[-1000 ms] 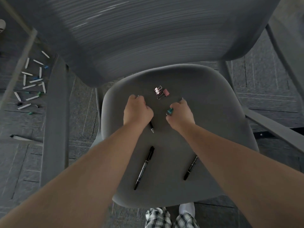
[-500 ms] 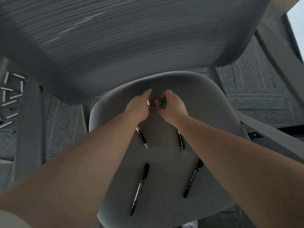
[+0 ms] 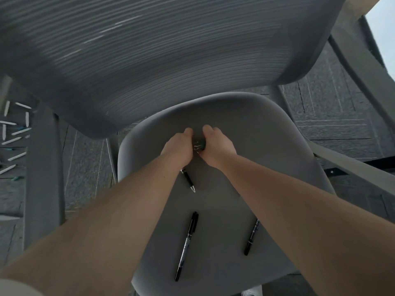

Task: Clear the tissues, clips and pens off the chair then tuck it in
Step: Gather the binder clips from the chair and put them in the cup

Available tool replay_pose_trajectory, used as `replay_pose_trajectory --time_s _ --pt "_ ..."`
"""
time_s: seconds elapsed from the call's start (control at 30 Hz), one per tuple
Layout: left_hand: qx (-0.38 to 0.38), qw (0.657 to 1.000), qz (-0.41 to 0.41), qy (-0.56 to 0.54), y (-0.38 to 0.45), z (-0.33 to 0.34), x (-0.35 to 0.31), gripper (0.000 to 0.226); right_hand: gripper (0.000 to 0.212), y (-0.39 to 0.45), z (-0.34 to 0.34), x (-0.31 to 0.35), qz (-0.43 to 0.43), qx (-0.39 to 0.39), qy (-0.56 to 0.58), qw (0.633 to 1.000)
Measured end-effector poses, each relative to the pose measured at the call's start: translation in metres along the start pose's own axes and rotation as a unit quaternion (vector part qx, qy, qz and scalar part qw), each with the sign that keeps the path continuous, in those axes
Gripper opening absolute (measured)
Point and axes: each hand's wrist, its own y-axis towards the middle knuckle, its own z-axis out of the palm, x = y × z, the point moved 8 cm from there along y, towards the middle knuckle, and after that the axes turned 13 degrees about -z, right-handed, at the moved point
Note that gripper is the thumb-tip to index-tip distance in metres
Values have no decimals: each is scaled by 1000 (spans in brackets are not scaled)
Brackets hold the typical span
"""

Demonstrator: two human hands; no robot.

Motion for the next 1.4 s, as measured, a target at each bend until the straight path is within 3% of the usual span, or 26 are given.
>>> replay_pose_trajectory --time_s 0.3,0.57,0.7,0.83,1.0,1.4 --pt "-19 999 21 -43 -28 -34 3 15 19 -43 -32 -5 42 -45 53 997" --pt "-27 995 92 9 -88 -95 -67 7 19 -98 -130 6 34 -82 35 995" --pt "-46 991 126 13 -129 -126 -116 16 21 -135 -183 12 23 -121 30 992" --pt "-75 982 171 33 -182 -157 -179 6 20 -186 -242 12 18 -162 48 985" --pt "-109 971 207 58 -250 -176 -266 12 18 -270 -326 -13 34 -230 55 971" --pt "-93 921 363 111 -449 -104 -492 12 24 -522 -442 -143 125 -349 28 928"
